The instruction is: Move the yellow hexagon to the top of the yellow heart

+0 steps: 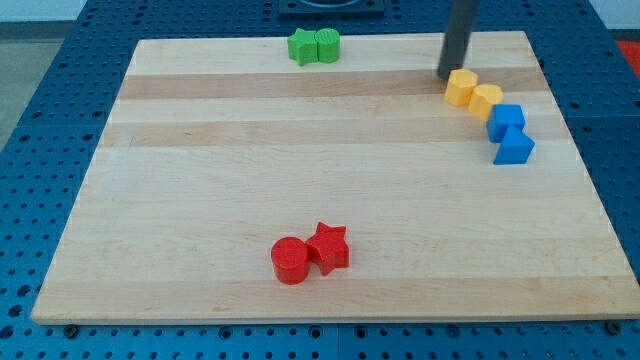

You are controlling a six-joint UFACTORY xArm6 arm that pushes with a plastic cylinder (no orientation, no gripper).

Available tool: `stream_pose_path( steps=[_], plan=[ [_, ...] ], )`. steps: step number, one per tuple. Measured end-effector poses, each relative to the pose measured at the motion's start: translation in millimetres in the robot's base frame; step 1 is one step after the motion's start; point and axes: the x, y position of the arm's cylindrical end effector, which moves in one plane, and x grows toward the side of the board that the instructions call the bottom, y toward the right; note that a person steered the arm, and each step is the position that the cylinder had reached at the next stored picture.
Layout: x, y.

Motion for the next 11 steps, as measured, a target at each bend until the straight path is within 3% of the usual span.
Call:
stream_pose_path(
  steps=[2, 8, 10, 11],
  plan=[
    [-24, -4],
    [26, -26],
    [32, -61],
    [55, -59]
  ],
)
